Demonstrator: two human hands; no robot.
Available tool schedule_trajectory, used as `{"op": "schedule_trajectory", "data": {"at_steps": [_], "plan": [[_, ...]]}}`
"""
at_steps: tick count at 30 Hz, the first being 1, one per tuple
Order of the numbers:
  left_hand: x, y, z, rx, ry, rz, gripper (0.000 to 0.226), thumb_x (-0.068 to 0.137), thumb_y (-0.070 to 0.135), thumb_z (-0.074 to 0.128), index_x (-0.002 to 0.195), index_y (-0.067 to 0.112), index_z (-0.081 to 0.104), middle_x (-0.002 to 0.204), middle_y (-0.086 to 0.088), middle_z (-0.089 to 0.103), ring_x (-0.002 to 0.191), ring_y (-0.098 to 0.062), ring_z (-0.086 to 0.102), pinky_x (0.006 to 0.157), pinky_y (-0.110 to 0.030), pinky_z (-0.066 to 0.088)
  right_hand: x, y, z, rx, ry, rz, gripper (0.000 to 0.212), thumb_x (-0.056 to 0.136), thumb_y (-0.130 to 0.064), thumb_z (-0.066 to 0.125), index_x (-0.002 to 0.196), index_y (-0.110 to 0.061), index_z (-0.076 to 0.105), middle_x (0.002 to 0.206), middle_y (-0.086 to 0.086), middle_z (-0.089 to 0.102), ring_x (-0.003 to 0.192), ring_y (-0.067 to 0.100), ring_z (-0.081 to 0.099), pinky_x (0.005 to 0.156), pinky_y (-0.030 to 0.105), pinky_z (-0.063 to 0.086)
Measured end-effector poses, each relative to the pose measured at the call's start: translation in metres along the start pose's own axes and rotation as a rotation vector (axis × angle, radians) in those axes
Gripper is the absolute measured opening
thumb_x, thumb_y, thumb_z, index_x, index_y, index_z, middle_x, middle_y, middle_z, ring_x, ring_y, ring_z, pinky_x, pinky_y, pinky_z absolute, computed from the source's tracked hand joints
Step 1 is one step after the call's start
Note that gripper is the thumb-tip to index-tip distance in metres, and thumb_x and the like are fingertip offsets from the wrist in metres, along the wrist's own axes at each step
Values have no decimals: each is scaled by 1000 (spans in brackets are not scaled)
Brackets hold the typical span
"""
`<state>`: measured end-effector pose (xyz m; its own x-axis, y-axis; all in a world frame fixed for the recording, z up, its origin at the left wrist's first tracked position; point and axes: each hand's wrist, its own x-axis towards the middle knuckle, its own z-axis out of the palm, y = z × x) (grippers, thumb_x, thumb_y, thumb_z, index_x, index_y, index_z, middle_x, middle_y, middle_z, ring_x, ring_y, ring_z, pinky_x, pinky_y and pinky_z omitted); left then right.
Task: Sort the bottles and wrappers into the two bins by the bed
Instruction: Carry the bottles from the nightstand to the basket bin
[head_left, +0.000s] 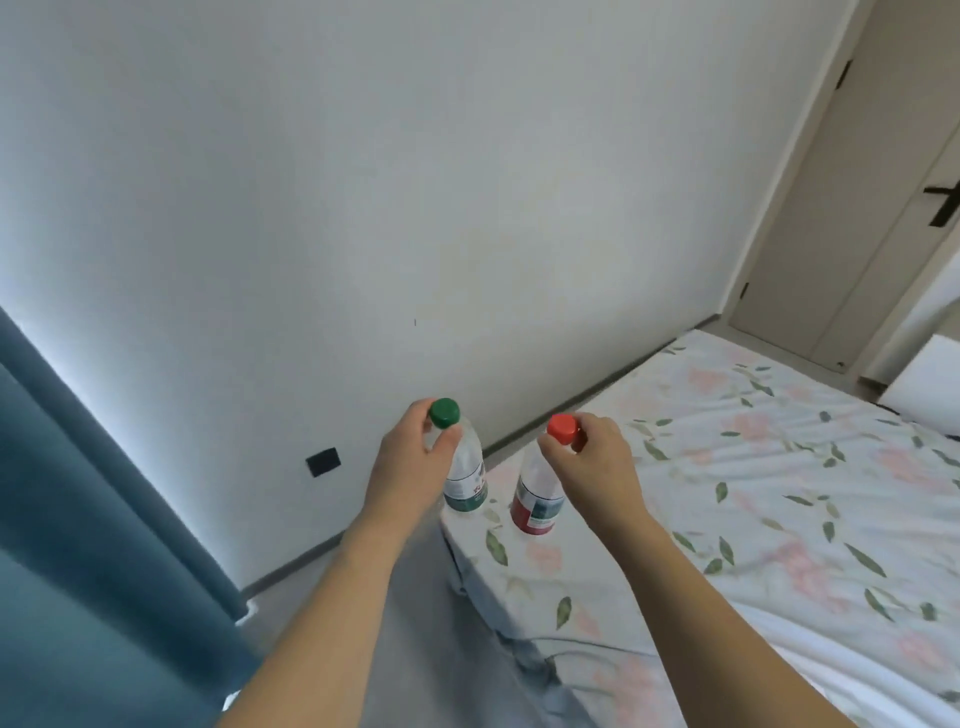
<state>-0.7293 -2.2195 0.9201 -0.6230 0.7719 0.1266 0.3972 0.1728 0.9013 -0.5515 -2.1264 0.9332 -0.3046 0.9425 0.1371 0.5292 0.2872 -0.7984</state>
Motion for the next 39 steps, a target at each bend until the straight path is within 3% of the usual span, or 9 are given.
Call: {"op": "schedule_trajectory", "data": {"at_steps": [4, 10, 18, 23, 28, 33, 39], "plan": [[50, -25, -33, 12, 64, -38, 22, 93, 30, 58, 114, 36, 57, 110, 19, 61, 112, -5, 56, 88, -25, 44, 52, -24, 59, 30, -36, -45, 10, 82, -32, 62, 84, -23, 60, 87, -3, 52, 78, 11, 48, 61, 21, 34], [156, -54, -61, 66, 119, -27, 22, 93, 32, 59, 115, 32, 59, 109, 16, 63, 108, -9, 59, 90, -30, 49, 155, -43, 134, 116, -21, -37, 20, 84, -37, 58, 95, -21, 61, 99, -3, 55, 94, 15, 49, 83, 32, 44], [316, -54, -75, 66, 98, 35, 19, 91, 34, 62, 110, 35, 59, 105, 22, 63, 106, -9, 60, 92, -32, 50, 300, -87, 182, 416, 54, 19, 18, 93, -33, 54, 109, -26, 52, 104, -11, 57, 96, 9, 53, 72, 20, 39], [410, -62, -70, 24, 2, 63, 20, 90, 33, 63, 110, 35, 59, 108, 23, 64, 108, -6, 60, 92, -26, 49, 378, -98, 212, 498, 169, 65, 16, 92, -36, 58, 107, -31, 54, 104, -19, 58, 101, 3, 55, 79, 20, 40], [520, -63, -40, 19, -176, 133, 20, 90, 34, 63, 110, 37, 58, 108, 25, 63, 108, -6, 60, 94, -31, 51, 456, -104, 230, 566, 340, 111, 13, 94, -33, 58, 107, -32, 55, 102, -21, 59, 99, -5, 54, 81, 15, 39], [617, -41, -3, 37, -385, 250, 23, 91, 35, 61, 114, 34, 58, 110, 19, 65, 109, -4, 59, 96, -35, 50, 520, -105, 228, 530, 530, 156, 16, 93, -33, 59, 108, -29, 56, 102, -20, 60, 100, -1, 56, 91, 24, 42], [688, -4, 70, -11, -563, 362, 24, 91, 36, 61, 114, 33, 58, 111, 16, 63, 107, -6, 58, 93, -30, 50, 572, -86, 202, 452, 712, 177, 17, 92, -34, 59, 107, -25, 58, 97, -16, 61, 92, 3, 58, 84, 25, 44]]}}
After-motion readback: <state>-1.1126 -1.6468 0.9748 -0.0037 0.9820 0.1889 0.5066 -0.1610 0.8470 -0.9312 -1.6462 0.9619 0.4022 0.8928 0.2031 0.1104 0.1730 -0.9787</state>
